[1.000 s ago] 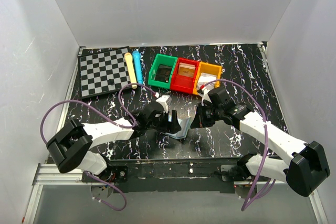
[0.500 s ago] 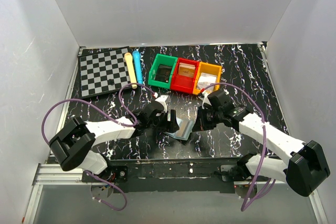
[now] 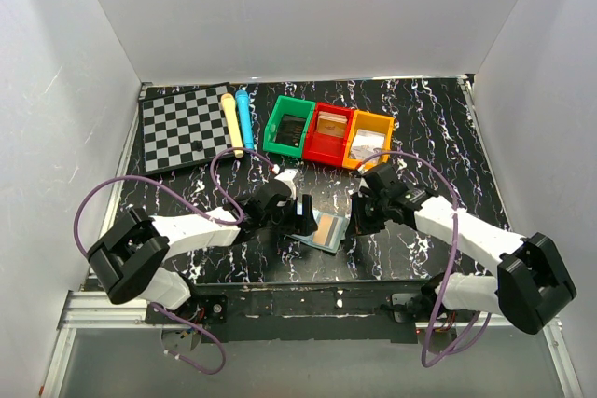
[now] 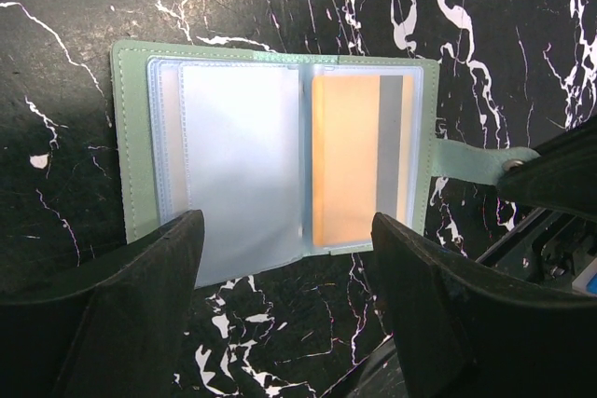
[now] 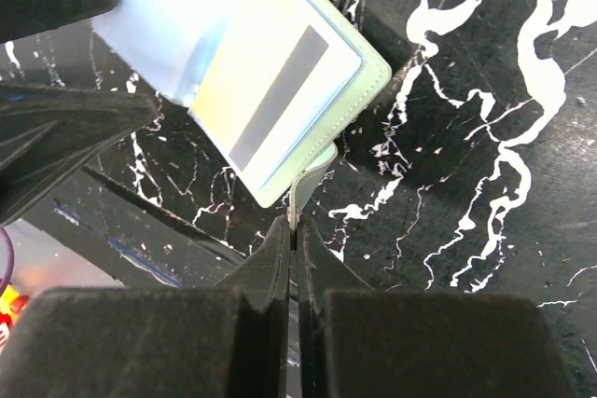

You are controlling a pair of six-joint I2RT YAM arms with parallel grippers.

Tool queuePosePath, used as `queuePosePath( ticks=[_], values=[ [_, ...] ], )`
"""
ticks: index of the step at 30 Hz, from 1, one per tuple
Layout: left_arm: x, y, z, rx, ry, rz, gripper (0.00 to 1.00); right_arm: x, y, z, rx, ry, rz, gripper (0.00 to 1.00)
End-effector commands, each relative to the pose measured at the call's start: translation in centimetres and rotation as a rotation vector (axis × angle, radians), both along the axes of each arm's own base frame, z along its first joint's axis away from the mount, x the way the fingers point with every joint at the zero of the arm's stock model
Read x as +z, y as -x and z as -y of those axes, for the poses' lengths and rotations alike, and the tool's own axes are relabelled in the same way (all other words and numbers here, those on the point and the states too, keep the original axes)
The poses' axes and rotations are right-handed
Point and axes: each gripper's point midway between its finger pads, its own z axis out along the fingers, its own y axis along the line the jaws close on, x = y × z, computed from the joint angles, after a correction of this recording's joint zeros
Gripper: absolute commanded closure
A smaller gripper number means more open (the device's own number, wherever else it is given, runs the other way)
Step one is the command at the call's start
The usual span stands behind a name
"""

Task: Take the credit cards out of the card holder
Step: Remove the credit card from the card holder.

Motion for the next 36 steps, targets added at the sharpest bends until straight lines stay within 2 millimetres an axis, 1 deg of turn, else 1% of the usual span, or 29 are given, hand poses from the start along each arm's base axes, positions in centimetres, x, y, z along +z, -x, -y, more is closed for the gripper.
queuePosePath(
  ticks=[1, 6, 7, 8, 12, 14, 23, 27, 28, 36],
  values=[
    [1.9, -0.7, 0.1, 0.017, 0.029, 0.041, 0.27, -1.1, -0.6, 0.8, -0.045, 0.049, -0.01, 0.99],
    [2.6, -0.9, 0.3, 0.021, 0.045, 0.051, 0.27, -1.8, -1.5, 1.4, -0.085, 0.081, -0.005, 0.99],
    [2.1, -0.6, -0.2, 0.022, 0.025, 0.035, 0.27, -1.9, -1.7, 1.4, -0.086, 0.082, -0.003, 0.99],
    [2.1, -1.0, -0.6, 0.05, 0.012, 0.048, 0.27, -1.9, -1.9, 1.4, -0.09, 0.082, -0.003, 0.99],
    [2.2, -1.2, -0.8, 0.062, 0.008, 0.05, 0.27, -2.1, -2.3, 1.4, -0.087, 0.086, -0.003, 0.99],
    [2.0, -1.3, -1.0, 0.065, 0.005, 0.046, 0.26, -2.3, -2.3, 1.4, -0.083, 0.09, -0.008, 0.99],
    [2.3, -1.3, -0.3, 0.047, 0.031, 0.049, 0.26, -2.1, -2.1, 1.2, -0.069, 0.074, -0.012, 0.99],
    [2.7, -1.2, -0.4, 0.047, 0.04, 0.056, 0.26, -2.1, -2.1, 1.1, -0.065, 0.068, -0.012, 0.99],
    [2.8, -0.9, -0.2, 0.025, 0.052, 0.045, 0.26, -2.2, -2.1, 1.1, -0.063, 0.067, -0.014, 0.99],
    [1.6, -0.7, 0.1, 0.012, 0.03, 0.016, 0.27, -1.8, -2.1, 0.8, -0.056, 0.054, -0.014, 0.99]
  ],
)
